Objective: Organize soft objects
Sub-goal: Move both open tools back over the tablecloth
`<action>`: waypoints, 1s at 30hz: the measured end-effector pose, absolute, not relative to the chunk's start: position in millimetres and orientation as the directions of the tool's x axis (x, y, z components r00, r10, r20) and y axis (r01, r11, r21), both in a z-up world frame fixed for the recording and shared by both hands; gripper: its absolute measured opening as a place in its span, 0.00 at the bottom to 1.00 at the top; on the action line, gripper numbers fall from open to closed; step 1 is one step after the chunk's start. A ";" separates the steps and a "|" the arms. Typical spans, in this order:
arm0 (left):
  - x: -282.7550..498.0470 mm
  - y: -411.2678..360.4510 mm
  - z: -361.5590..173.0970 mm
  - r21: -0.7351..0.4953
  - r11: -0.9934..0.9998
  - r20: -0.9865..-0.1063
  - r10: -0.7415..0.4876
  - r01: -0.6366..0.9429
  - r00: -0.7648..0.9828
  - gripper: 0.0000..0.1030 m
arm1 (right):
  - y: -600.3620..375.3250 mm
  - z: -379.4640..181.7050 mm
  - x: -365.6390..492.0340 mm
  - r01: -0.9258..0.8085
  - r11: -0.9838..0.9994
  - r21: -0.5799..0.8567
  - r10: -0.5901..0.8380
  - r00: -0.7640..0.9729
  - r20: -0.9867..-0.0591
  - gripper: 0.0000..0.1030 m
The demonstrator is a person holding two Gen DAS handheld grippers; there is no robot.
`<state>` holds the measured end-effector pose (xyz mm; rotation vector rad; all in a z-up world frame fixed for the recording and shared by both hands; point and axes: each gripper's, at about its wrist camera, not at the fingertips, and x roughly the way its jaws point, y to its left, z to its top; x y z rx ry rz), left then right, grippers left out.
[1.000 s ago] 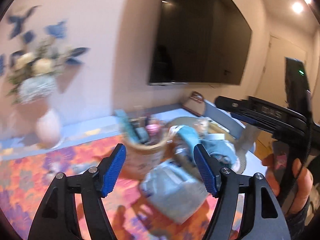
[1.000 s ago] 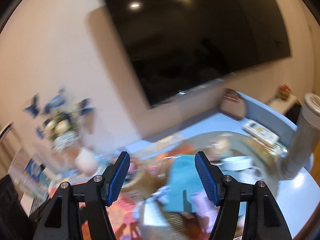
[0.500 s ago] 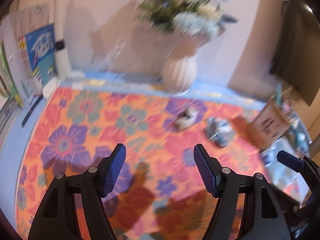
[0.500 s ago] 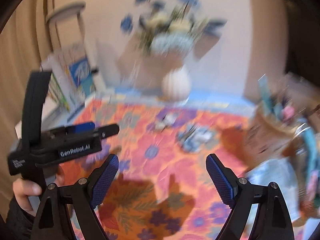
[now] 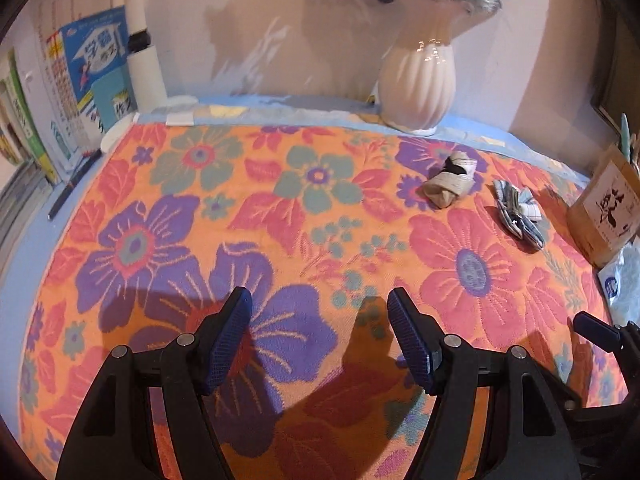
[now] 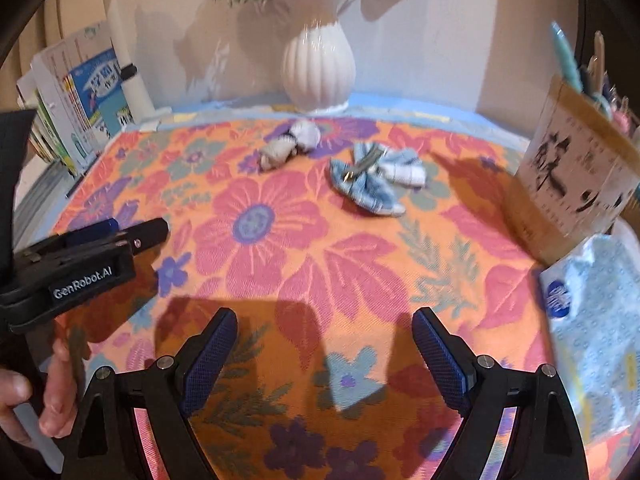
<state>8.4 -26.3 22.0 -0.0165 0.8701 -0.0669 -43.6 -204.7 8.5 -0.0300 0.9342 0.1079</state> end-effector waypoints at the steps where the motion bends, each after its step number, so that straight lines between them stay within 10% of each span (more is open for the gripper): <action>1: 7.7 -28.6 21.9 -0.032 0.998 -0.761 -0.063 0.059 0.645 0.76 | -203.4 6.0 -42.3 -0.101 0.995 0.006 0.064 0.581 -0.811 0.86; 15: 14.9 -40.3 10.0 -0.012 0.993 -0.811 -0.079 0.118 0.580 0.99 | -200.7 -2.0 -33.0 -0.084 0.996 -0.020 0.029 0.550 -0.835 1.00; 30: 27.0 -43.1 11.1 0.004 0.982 -0.858 -0.094 0.189 0.505 0.99 | -201.3 -2.1 -31.6 -0.112 0.994 -0.015 0.047 0.534 -0.844 1.00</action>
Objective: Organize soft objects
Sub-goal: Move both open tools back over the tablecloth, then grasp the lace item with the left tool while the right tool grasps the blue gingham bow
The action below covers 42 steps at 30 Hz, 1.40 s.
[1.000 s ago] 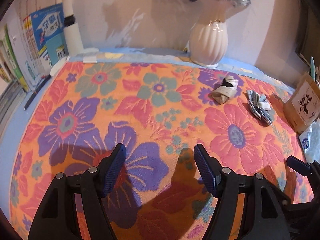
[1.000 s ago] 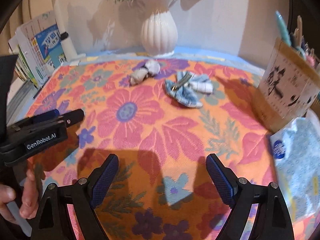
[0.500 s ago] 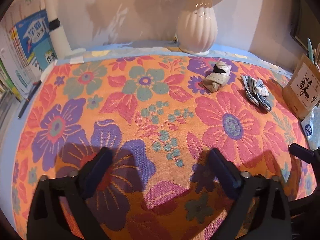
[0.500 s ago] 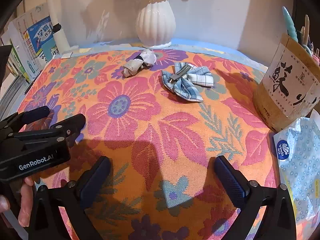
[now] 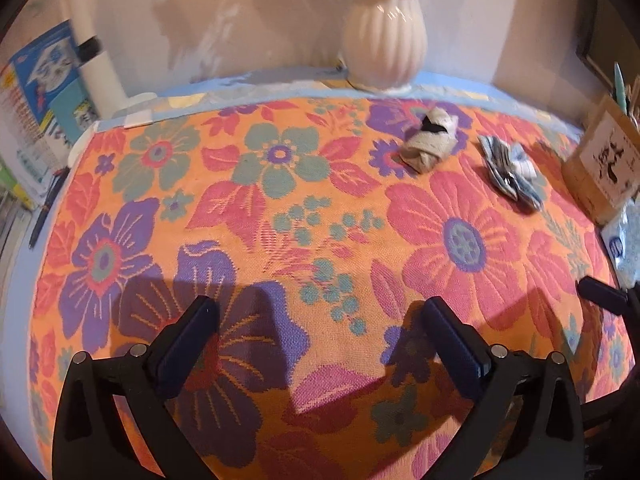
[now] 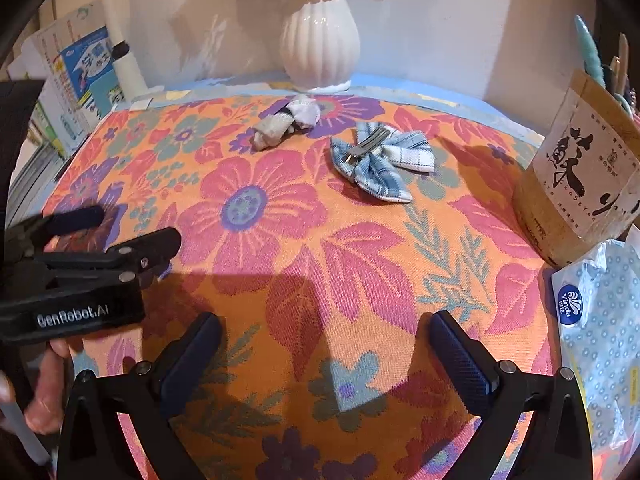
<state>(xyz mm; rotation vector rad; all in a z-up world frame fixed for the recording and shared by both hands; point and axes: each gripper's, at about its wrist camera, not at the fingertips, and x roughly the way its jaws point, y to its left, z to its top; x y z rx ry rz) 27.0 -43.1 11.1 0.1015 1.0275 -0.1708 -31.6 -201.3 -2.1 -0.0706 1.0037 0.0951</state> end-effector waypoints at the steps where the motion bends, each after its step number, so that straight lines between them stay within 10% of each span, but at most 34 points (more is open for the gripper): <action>1: 31.4 -44.5 14.4 -0.013 0.974 -0.874 -0.121 0.227 0.470 0.99 | -201.4 -1.8 -32.2 -0.135 0.991 -0.019 0.055 0.519 -0.853 1.00; 12: 92.4 -84.4 57.6 -0.082 0.939 -0.785 -0.268 0.335 0.559 0.98 | -230.5 28.9 8.6 -0.086 0.995 0.043 0.074 0.406 -0.911 1.00; 23: 125.1 -105.2 16.7 -0.149 0.916 -0.780 -0.341 0.373 0.525 0.47 | -234.6 12.8 60.8 0.000 0.998 0.063 0.052 0.572 -0.818 0.57; 25: 124.9 -106.8 17.0 -0.157 0.910 -0.772 -0.356 0.385 0.527 0.25 | -230.0 10.2 66.9 -0.006 0.999 0.043 0.038 0.591 -0.806 0.49; 29: 124.6 -106.5 18.2 -0.145 0.913 -0.760 -0.350 0.382 0.548 0.22 | -230.1 8.4 66.8 -0.002 1.000 0.022 0.019 0.613 -0.790 0.27; 42: 48.5 -102.7 29.2 -0.206 0.921 -0.719 -0.371 0.330 0.587 0.22 | -227.8 25.3 1.7 -0.098 0.982 0.161 0.184 0.681 -0.709 0.24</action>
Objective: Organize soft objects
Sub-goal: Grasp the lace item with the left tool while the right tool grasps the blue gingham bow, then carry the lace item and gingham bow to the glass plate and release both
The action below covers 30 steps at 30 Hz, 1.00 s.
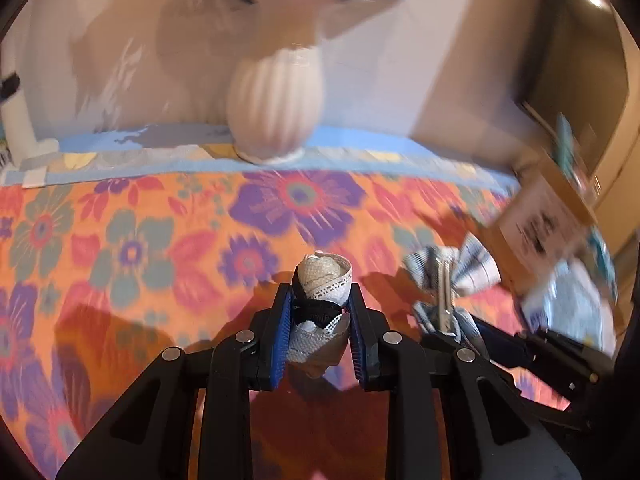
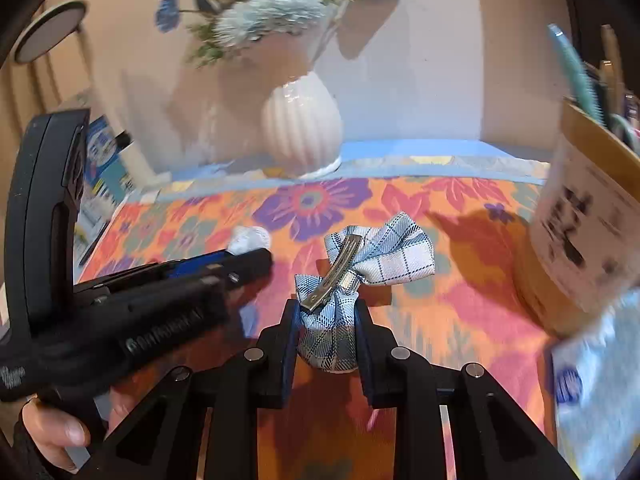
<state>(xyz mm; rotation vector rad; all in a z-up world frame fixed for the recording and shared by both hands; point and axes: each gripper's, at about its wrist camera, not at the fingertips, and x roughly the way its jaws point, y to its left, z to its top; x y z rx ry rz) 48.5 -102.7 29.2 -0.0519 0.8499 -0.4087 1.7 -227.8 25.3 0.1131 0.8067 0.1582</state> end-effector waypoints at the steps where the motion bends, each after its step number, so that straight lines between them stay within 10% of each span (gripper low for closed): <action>1: 35.7 -106.7 30.7 -0.188 0.924 -0.719 -0.360 0.332 0.595 0.22 | -226.3 25.7 -8.4 -0.103 0.983 0.151 0.181 0.677 -0.714 0.24; 18: -55.5 -261.6 180.1 -0.152 0.745 -0.527 -0.617 0.650 0.584 0.22 | -359.9 165.0 -124.6 0.181 0.976 0.121 -0.090 0.842 -0.532 0.24; 30: -33.3 -394.5 142.1 -0.174 0.669 -0.621 -0.644 0.723 0.446 0.22 | -511.2 167.8 -121.6 0.416 0.898 0.141 -0.269 0.775 -0.572 0.24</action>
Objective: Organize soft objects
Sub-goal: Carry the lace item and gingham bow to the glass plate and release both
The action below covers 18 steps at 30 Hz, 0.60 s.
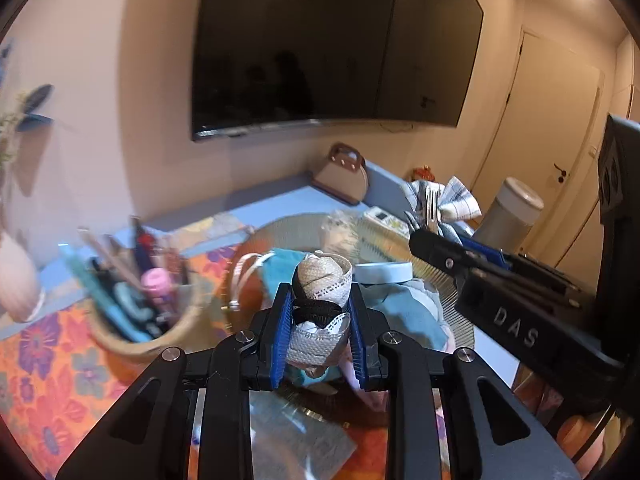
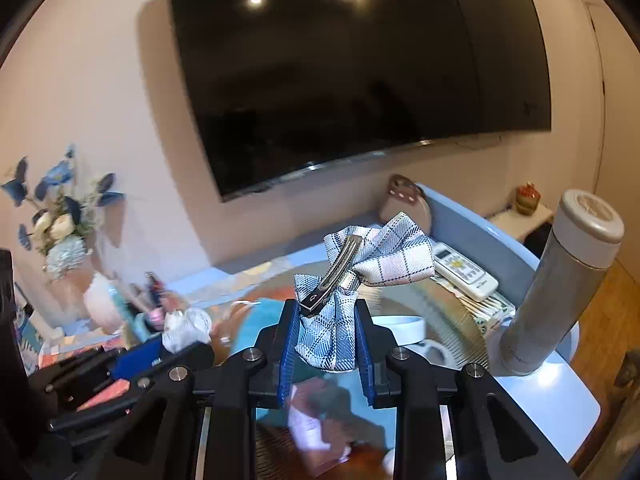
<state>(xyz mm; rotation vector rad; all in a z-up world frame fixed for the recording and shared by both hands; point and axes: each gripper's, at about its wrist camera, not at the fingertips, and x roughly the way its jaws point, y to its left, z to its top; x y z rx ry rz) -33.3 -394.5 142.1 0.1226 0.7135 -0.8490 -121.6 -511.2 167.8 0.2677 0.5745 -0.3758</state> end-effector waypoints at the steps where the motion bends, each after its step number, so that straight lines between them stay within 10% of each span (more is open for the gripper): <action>1: -32.3 -401.2 137.8 -0.162 0.667 -0.627 -0.639 0.727 0.446 0.22 | -519.4 163.9 -118.8 0.424 0.894 0.146 -0.270 0.769 -0.580 0.24; 6: -23.7 -419.3 125.1 -0.152 0.663 -0.648 -0.627 0.733 0.433 0.27 | -540.2 147.0 -103.4 0.433 0.888 0.153 -0.259 0.748 -0.612 0.27; 10: -18.9 -420.1 119.6 -0.184 0.655 -0.656 -0.637 0.733 0.404 0.41 | -548.5 134.0 -92.6 0.437 0.884 0.165 -0.237 0.724 -0.648 0.57; 13: -18.8 -417.8 118.6 -0.171 0.673 -0.663 -0.619 0.720 0.420 0.81 | -553.5 132.4 -97.4 0.453 0.871 0.188 -0.244 0.732 -0.636 0.60; 18: -30.0 -389.3 134.1 -0.160 0.687 -0.629 -0.625 0.709 0.463 0.81 | -555.5 136.2 -107.0 0.469 0.861 0.198 -0.249 0.726 -0.641 0.60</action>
